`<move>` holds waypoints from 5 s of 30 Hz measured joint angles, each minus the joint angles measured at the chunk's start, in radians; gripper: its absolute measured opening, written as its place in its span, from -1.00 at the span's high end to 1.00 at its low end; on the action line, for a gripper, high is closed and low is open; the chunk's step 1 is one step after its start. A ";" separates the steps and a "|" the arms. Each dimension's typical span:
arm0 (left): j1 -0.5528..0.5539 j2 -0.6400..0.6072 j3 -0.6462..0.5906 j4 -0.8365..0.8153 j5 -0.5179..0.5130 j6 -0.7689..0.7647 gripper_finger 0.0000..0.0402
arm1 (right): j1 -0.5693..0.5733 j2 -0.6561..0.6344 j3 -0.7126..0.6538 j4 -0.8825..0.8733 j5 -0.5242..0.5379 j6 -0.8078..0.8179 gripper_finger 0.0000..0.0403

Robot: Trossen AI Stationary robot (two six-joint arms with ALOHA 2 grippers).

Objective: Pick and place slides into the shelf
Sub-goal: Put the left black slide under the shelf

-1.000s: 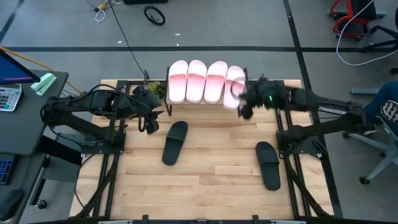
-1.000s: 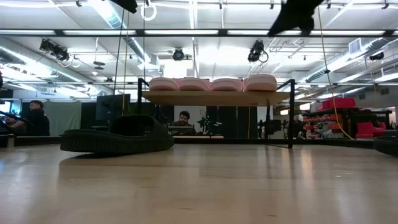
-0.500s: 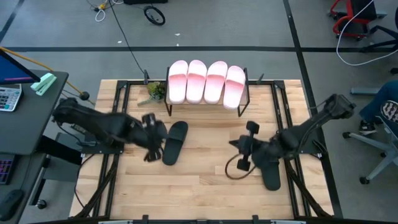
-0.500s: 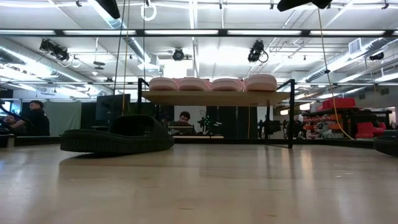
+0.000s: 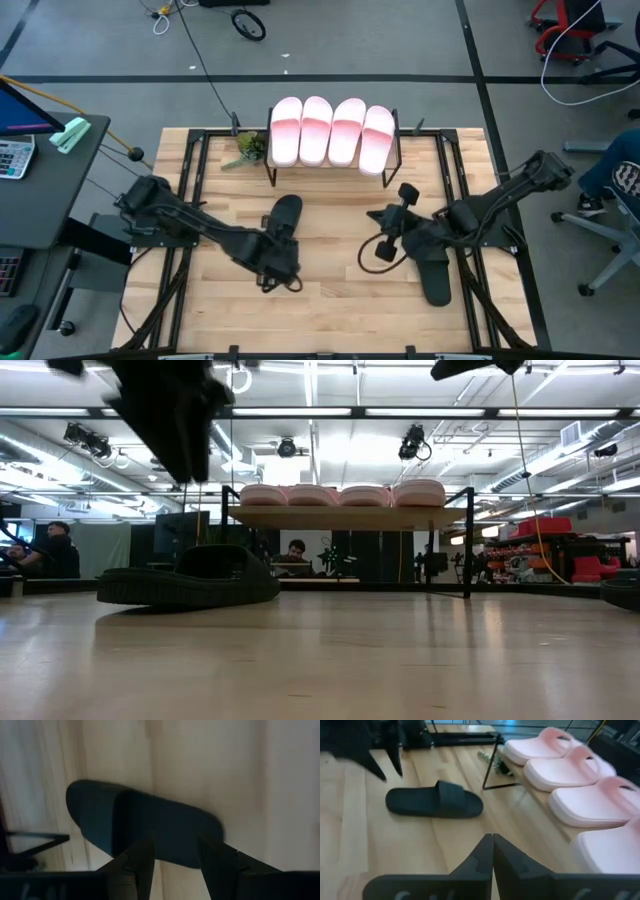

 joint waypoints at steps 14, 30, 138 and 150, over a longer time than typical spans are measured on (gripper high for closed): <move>0.148 0.182 0.000 -0.015 -0.204 0.158 0.09 | -0.037 -0.008 0.000 -0.001 0.009 -0.028 0.92; 0.201 0.186 0.000 -0.058 -0.214 0.108 0.06 | -0.037 -0.009 0.000 -0.005 0.009 -0.020 0.92; 0.033 0.348 0.214 -0.007 -0.230 -0.467 0.90 | 0.069 0.038 -0.051 -0.068 -0.026 0.188 0.93; 0.299 0.348 0.190 -0.041 -0.088 -0.378 0.91 | 0.069 0.038 -0.051 -0.082 -0.029 0.188 0.93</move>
